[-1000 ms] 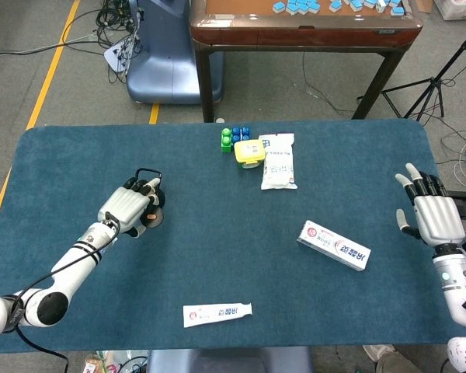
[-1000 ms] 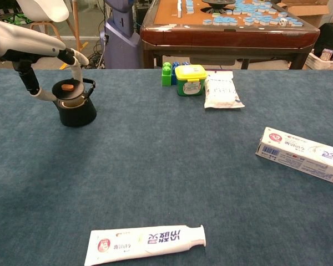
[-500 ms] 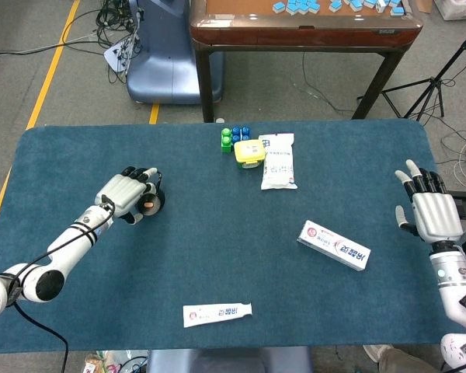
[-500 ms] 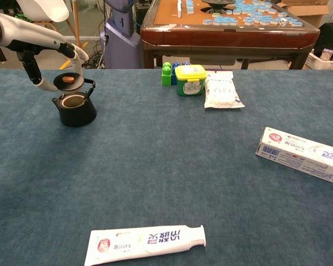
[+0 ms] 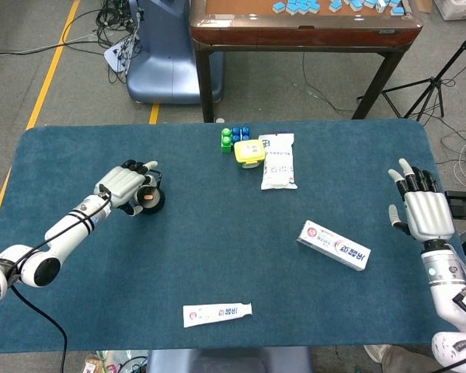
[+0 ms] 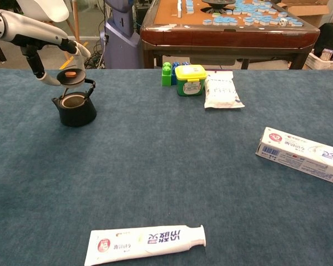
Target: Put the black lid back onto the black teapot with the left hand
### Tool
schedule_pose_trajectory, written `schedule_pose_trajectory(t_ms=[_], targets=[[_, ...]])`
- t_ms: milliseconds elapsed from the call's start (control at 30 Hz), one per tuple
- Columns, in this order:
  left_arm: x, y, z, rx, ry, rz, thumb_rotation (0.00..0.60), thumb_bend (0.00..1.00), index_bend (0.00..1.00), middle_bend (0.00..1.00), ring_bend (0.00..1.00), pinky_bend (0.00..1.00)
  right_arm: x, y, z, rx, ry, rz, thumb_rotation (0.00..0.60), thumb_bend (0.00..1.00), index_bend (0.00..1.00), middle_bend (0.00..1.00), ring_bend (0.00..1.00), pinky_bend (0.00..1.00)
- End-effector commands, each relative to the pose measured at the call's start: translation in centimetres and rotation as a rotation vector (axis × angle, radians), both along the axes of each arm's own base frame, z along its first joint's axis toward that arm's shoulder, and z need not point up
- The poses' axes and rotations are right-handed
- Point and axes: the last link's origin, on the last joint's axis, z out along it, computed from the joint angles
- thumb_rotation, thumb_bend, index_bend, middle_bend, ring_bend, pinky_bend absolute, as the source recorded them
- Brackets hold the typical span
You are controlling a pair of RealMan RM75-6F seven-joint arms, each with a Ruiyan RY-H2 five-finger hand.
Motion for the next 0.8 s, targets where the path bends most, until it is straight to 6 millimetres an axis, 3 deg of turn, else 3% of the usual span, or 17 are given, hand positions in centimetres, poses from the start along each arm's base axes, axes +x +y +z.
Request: schedule_pose_trajectory(t_ms=[33,800], targets=[[-0.1,0.7,-0.4,-0.012,-0.006,0.000,0.600,0.31,0.44,0.00,0.00,0.00,0.0,-0.2,-0.1,-0.001,0.002,-0.008,0.600,0.52,0.12,0.00,0.00,0.00],[-1.5,3.5,-1.4,-0.026,-0.045,0.018,0.600,0.31,0.44,0.00,0.00,0.00,0.0,-1.3,-1.1,0.002,0.030,-0.052,0.600,0.52,0.12,0.00,0.00,0.00]])
